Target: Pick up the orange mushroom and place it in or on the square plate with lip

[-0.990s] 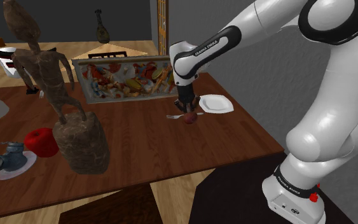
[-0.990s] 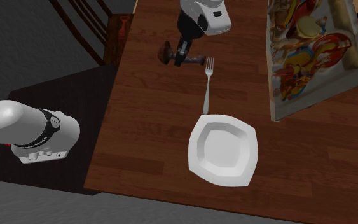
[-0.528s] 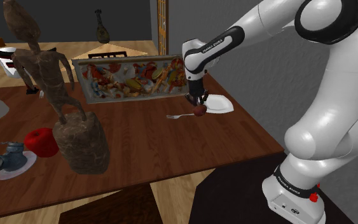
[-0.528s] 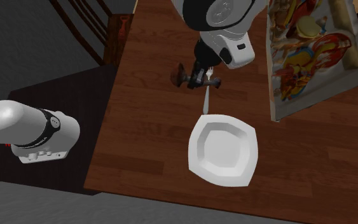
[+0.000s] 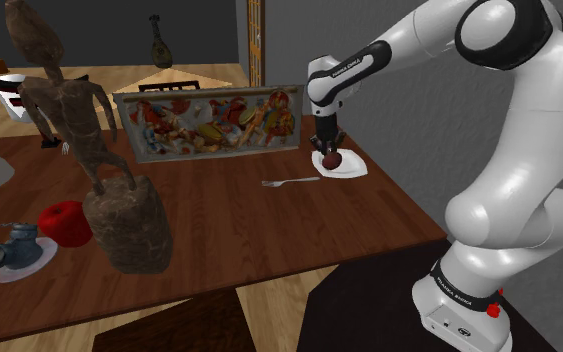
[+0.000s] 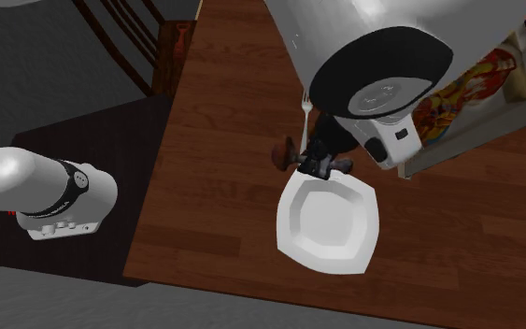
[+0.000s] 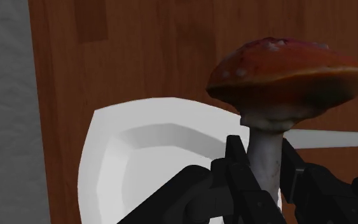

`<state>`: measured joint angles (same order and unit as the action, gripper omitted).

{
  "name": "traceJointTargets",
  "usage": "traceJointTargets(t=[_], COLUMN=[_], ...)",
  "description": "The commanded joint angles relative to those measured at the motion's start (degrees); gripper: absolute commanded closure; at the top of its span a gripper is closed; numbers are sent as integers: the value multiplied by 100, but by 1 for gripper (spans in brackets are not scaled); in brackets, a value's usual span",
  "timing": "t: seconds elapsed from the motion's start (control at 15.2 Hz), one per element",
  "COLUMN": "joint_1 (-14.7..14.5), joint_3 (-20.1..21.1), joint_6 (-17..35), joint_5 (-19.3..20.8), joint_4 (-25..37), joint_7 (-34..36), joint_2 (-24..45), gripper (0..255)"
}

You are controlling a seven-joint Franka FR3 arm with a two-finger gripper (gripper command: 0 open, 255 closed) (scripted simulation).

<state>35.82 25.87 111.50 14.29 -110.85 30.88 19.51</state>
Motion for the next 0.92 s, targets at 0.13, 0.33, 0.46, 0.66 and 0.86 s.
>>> traceJointTargets(t=[0.13,0.33,0.46,0.66,0.86], joint_1=[196,333,420,406,390], joint_3=[-218,-368,-471,-497,-527], joint_6=[-157,-283,-390,-219,-53], joint_5=[185,304,383,437,493], joint_4=[528,954,1304,1240,1189], joint_7=[-399,-695,-905,-856,-807], joint_2=[345,614,830,949,1075], gripper=[255,255,255,255,255])
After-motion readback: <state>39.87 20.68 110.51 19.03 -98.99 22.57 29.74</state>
